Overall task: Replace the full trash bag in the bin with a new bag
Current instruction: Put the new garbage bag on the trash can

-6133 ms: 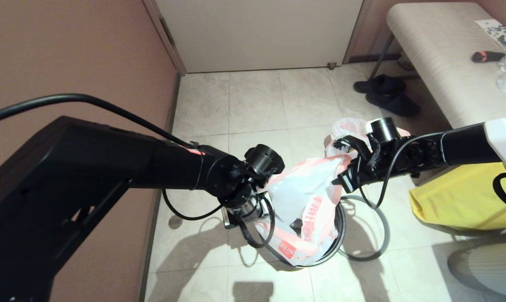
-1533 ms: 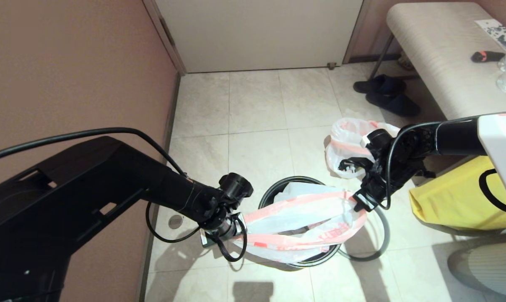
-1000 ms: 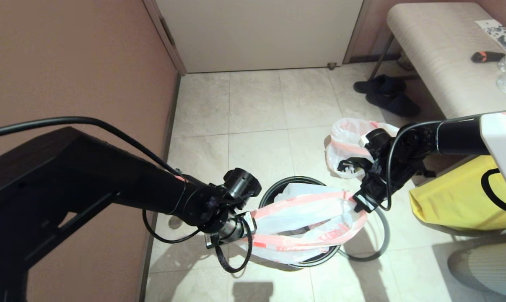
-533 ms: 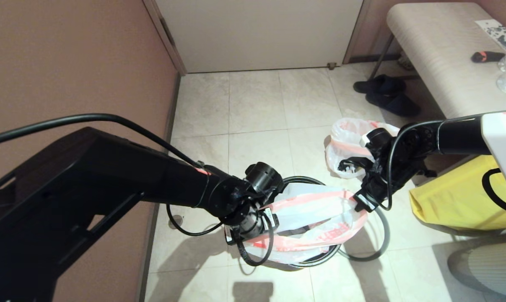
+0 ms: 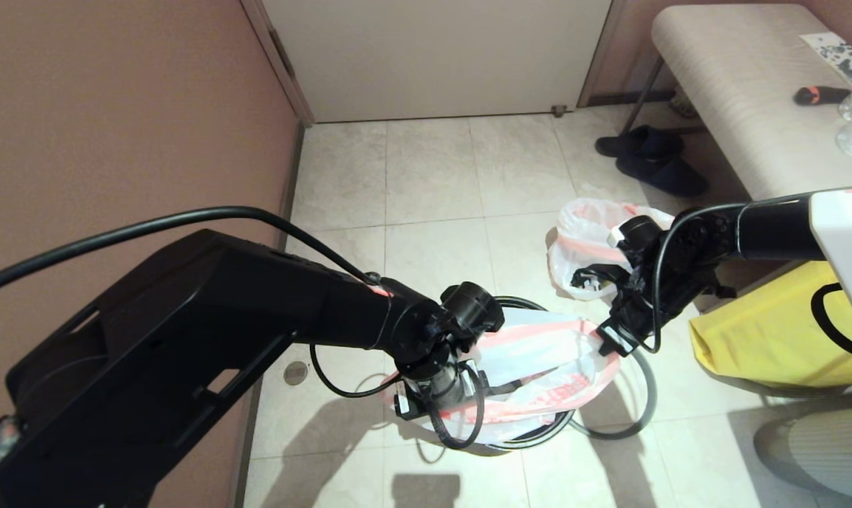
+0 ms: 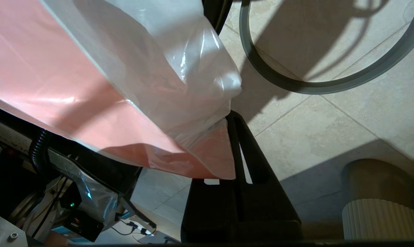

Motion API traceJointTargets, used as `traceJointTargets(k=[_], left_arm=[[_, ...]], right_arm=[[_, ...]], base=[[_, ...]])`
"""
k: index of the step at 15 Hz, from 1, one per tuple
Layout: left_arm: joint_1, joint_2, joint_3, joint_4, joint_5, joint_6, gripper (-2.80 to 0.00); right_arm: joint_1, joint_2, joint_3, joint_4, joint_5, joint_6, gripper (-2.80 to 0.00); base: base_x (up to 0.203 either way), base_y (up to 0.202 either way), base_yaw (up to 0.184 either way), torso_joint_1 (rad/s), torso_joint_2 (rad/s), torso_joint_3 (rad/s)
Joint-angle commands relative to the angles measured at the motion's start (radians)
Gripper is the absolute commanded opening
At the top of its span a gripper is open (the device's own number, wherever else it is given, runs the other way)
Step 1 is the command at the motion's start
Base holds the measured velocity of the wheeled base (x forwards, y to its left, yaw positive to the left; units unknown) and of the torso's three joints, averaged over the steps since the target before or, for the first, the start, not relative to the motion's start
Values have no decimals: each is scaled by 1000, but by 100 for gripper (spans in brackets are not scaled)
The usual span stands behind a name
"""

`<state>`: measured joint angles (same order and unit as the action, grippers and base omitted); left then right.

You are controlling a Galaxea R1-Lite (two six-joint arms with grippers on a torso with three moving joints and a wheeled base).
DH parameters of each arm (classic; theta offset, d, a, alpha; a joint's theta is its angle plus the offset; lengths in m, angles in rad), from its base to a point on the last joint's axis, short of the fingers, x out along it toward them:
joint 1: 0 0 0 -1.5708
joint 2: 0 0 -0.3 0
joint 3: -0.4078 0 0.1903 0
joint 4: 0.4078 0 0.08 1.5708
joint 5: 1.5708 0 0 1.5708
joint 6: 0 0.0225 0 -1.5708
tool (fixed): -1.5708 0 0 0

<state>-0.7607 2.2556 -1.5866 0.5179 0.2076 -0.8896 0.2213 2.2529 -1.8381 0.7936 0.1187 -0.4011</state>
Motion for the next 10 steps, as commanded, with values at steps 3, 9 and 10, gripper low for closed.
traceJointTargets(k=[3,9,10], left_arm=[[-3,19,7,4,-14,-6,-280],[-3,36,9,4,-14,-8,-280],[-3,36,11,4,-14,-8,-280]], right_arm=[[-1,8,-1,4,1,-2,-280],[0,16,-4,4,1,-2,-280],[0,16,-4,4,1,-2,-280]], base=[[0,0,0,0,0,0],[0,0,0,0,0,0],[0,0,0,0,0,0]])
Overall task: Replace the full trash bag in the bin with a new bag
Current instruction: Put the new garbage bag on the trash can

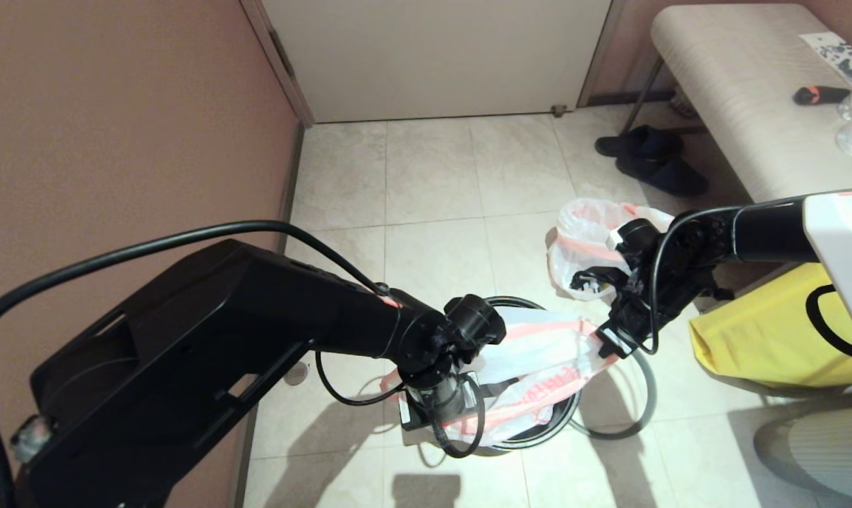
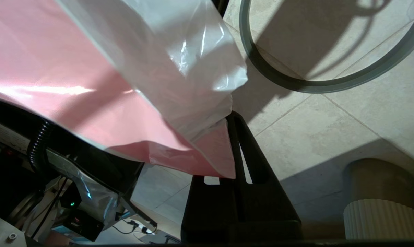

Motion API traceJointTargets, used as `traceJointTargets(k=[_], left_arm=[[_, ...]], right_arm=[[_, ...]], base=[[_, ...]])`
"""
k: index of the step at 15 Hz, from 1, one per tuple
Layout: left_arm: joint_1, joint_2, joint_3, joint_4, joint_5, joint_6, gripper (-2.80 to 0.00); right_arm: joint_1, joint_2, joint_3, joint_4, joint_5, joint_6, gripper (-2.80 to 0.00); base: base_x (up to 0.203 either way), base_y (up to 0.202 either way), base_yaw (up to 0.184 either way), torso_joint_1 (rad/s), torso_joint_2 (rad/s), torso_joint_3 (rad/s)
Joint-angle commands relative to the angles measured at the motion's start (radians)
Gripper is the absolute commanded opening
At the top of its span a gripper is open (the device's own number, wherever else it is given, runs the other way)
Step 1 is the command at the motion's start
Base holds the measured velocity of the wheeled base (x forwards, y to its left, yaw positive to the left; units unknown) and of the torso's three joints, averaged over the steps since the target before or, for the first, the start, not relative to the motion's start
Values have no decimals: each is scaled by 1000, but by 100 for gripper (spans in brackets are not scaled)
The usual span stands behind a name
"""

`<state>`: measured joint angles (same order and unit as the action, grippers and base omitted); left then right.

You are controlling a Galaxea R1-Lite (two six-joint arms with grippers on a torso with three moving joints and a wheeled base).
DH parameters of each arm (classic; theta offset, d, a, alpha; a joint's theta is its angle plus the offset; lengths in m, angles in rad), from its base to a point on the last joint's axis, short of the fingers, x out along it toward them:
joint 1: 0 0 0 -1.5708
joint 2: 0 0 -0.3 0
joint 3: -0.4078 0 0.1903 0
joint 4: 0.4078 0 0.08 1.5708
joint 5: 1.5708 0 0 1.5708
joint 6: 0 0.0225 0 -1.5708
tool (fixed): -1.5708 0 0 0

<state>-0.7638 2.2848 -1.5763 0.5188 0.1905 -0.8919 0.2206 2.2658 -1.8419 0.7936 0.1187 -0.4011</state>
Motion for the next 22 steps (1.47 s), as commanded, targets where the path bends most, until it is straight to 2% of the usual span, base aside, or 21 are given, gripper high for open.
traceJointTargets(k=[1,6,9,13,18,22], left_arm=[[0,5,4,3,3,-5,-280],[-9,-45,38,4,-15,-4,-280],[-29,-89,61,44,-104,-5,-280],[-73,-74,112,57,-187,-26,-280],[-107,-30,139,58,-192,-28,-280],[-100,24,160,53,-191,-28,-280]], right_arm=[[0,4,0,4,1,-2,-280],[3,0,11,21,-1,-7,-280],[2,5,12,44,-5,-13,-280],[11,43,19,43,-5,-24,-280],[17,104,38,38,-2,-53,-280],[22,154,30,10,-1,-54,-280]], base=[[0,0,0,0,0,0],[0,0,0,0,0,0],[0,0,0,0,0,0],[0,0,0,0,0,0],[0,0,0,0,0,0],[0,0,0,0,0,0]])
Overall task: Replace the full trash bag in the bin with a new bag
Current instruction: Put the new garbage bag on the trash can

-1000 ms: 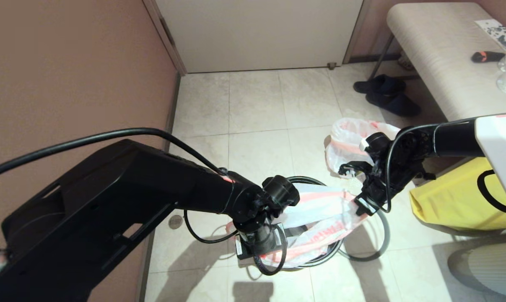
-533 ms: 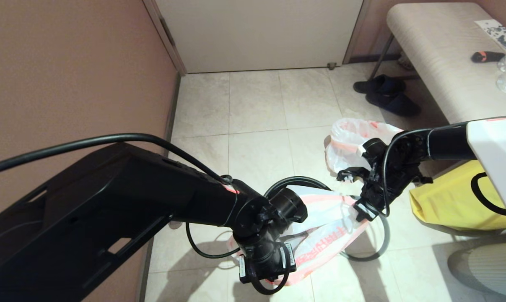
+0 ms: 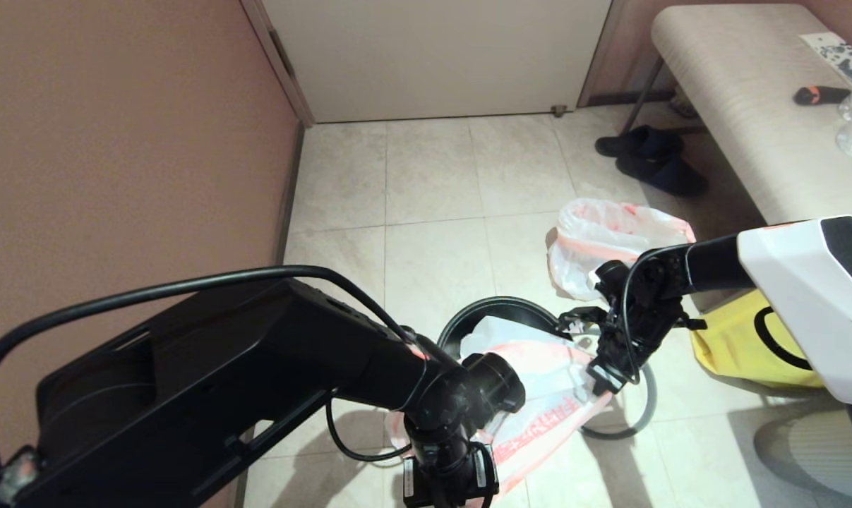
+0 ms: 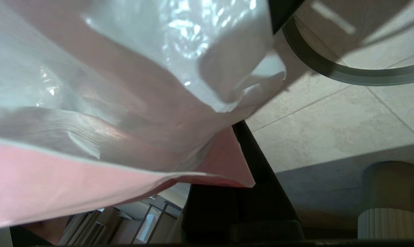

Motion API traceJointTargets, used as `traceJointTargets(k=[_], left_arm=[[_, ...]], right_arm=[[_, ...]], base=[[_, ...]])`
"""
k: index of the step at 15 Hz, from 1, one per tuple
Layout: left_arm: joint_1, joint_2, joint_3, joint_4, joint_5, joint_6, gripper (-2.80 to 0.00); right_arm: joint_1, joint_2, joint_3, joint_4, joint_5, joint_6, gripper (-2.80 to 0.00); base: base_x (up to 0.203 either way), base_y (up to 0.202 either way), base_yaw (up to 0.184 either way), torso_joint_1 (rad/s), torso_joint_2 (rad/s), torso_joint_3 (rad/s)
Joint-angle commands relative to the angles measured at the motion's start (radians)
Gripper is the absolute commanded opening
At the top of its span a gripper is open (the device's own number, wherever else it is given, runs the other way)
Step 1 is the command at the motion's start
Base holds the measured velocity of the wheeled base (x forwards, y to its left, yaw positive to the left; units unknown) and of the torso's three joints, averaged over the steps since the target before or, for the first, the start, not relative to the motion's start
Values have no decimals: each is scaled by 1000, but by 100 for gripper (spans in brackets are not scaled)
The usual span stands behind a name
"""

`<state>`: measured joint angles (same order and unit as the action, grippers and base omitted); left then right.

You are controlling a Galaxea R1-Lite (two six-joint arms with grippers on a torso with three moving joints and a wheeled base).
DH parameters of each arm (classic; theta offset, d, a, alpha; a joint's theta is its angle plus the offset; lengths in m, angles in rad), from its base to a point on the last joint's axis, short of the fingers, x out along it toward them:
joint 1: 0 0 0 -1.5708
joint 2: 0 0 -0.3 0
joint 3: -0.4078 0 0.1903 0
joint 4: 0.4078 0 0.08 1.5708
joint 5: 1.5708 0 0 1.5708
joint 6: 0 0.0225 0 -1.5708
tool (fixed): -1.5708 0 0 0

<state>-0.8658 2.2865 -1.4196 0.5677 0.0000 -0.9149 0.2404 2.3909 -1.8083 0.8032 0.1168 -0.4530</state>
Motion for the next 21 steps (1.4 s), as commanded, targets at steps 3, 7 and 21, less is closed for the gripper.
traceJointTargets(k=[3,7,21], left_arm=[[37,54,4,-7,14,-5,-280],[62,72,1,-48,66,-3,-280],[125,12,-12,-91,145,1,0]], right_arm=[[0,37,-9,-29,3,2,-280],[-1,48,-47,-30,30,18,-280],[-25,12,-63,-41,34,34,0]], base=[[0,0,0,0,0,0],[0,0,0,0,0,0],[0,0,0,0,0,0]])
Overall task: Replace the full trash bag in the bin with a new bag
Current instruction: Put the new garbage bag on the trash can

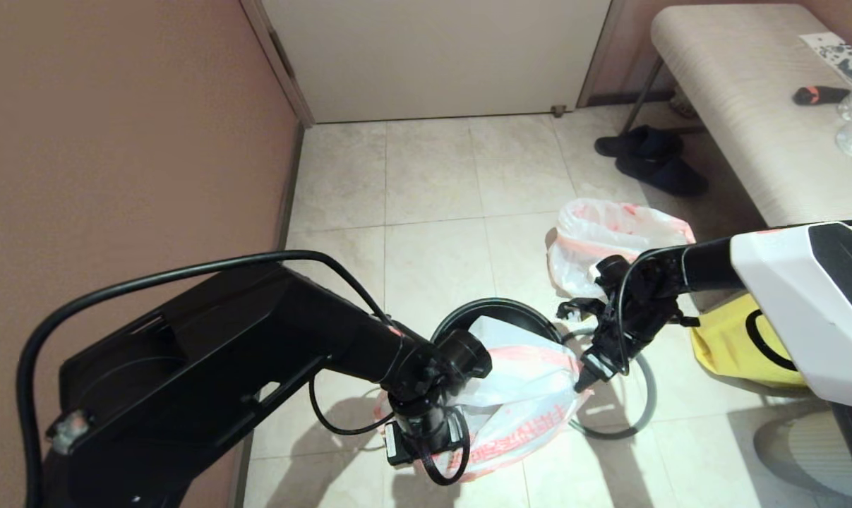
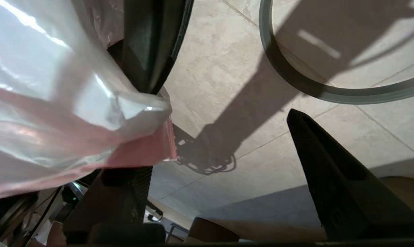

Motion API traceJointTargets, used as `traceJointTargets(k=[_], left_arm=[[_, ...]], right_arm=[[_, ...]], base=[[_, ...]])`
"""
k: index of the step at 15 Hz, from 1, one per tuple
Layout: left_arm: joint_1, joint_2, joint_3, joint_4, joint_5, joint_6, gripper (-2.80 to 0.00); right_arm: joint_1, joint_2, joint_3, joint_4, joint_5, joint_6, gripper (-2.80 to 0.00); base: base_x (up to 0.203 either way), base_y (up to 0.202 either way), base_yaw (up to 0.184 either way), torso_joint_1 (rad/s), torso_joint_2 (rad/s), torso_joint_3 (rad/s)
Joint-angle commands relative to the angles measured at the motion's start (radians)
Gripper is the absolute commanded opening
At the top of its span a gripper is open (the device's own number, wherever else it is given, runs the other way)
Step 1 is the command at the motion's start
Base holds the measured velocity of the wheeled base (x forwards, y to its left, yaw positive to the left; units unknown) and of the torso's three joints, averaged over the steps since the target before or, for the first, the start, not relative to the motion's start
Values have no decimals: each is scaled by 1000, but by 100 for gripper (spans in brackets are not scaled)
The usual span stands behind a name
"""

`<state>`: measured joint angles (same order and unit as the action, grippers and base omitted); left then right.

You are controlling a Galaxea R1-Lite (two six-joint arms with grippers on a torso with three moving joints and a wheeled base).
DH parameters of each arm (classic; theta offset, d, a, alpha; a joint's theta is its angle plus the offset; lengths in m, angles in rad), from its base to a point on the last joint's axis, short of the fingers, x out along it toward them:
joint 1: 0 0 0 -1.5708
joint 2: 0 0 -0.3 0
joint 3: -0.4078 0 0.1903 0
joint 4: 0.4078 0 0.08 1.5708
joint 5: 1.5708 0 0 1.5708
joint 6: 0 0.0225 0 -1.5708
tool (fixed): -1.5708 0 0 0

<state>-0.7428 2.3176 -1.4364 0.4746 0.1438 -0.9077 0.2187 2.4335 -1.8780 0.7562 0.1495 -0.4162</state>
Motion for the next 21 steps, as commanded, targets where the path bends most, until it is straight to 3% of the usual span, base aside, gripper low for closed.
traceJointTargets(k=[1,9,10,13,16,21], left_arm=[[6,-36,13,2,1,-6,0],[-4,-154,62,12,-2,-5,0],[-10,-166,64,14,-1,-5,-280],[-1,-173,75,22,12,-5,-280],[31,-133,103,17,80,-4,-280],[106,-71,73,3,89,16,-280]], right_arm=[[-4,-50,16,8,1,-4,0],[22,-220,34,198,-14,-6,0],[31,-246,42,224,-48,-7,-280],[49,-263,69,229,-90,-8,-280],[57,-206,68,203,-89,-9,-280],[61,-118,59,132,-65,-10,-280]], base=[[0,0,0,0,0,0],[0,0,0,0,0,0],[0,0,0,0,0,0],[0,0,0,0,0,0],[0,0,0,0,0,0],[0,0,0,0,0,0]])
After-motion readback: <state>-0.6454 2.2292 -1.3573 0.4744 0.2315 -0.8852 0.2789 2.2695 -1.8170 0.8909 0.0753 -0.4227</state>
